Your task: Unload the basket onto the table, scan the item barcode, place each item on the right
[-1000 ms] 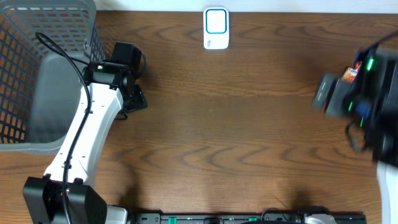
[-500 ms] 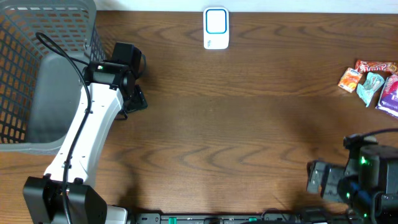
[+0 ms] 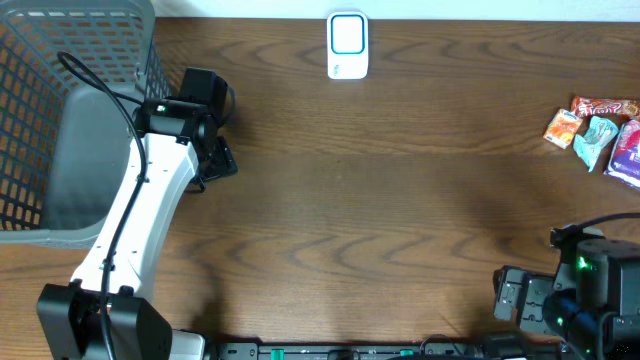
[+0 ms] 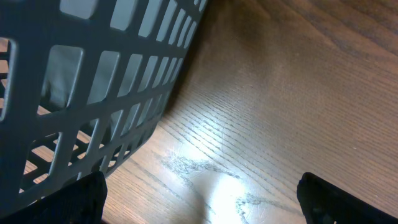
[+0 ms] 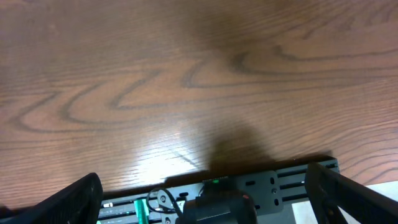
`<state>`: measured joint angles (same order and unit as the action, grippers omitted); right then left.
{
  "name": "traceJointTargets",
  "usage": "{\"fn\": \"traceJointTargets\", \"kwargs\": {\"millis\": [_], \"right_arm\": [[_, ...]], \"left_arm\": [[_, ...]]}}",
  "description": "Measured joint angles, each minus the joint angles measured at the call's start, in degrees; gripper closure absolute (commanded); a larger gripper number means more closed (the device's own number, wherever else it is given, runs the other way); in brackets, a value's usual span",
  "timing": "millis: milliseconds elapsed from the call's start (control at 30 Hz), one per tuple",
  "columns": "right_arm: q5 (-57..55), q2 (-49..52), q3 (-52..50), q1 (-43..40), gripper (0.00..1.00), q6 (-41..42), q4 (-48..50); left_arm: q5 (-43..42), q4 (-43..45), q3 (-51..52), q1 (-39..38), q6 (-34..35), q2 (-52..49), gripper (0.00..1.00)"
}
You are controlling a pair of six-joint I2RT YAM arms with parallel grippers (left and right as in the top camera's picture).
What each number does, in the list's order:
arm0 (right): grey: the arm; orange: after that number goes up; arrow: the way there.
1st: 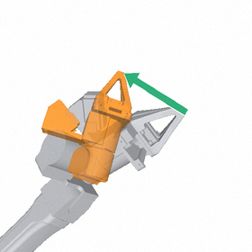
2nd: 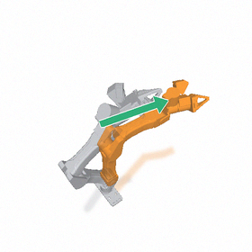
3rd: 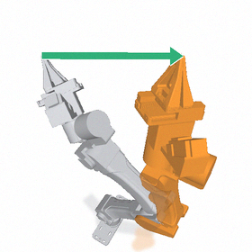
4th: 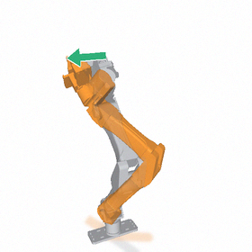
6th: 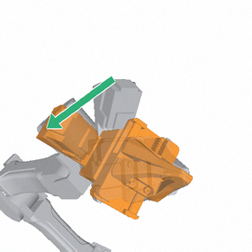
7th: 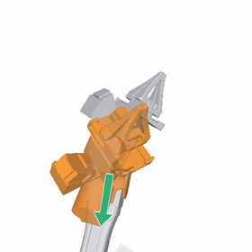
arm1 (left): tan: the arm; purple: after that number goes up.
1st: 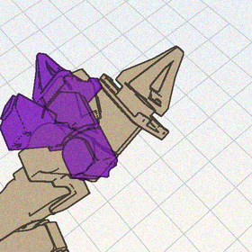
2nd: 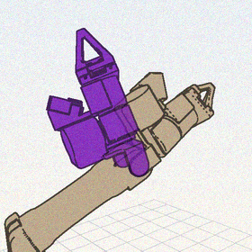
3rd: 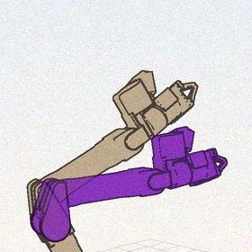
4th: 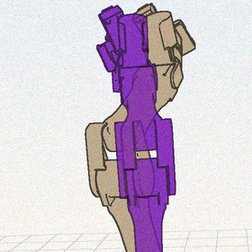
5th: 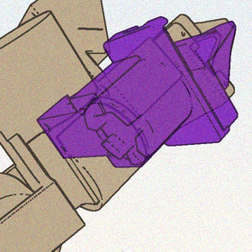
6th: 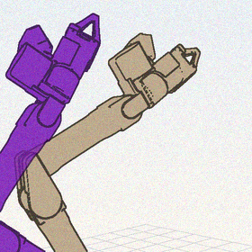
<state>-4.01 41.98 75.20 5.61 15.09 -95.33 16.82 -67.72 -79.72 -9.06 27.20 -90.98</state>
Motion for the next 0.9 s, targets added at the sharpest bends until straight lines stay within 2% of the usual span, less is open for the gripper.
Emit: {"fn": "traceJointTargets", "kwargs": {"millis": [233,400,733,900], "right_arm": [[0.0,-4.0,-0.2,0.0,0.01,0.0,2.2],[0.4,-10.6,-3.8,0.0,0.01,-2.2,18.9],[3.0,-26.8,-29.9,0.1,0.01,-8.4,44.4],[3.2,-34.4,-42.3,0.1,0.01,-9.9,52.2]], "left_arm": [[0.0,0.0,0.0,0.0,0.0,0.0,0.02],[0.0,0.0,0.0,0.0,0.0,0.0,0.02],[0.0,0.0,0.1,0.0,0.0,0.0,0.02],[0.0,0.0,0.2,0.0,0.0,0.0,0.02]]}}
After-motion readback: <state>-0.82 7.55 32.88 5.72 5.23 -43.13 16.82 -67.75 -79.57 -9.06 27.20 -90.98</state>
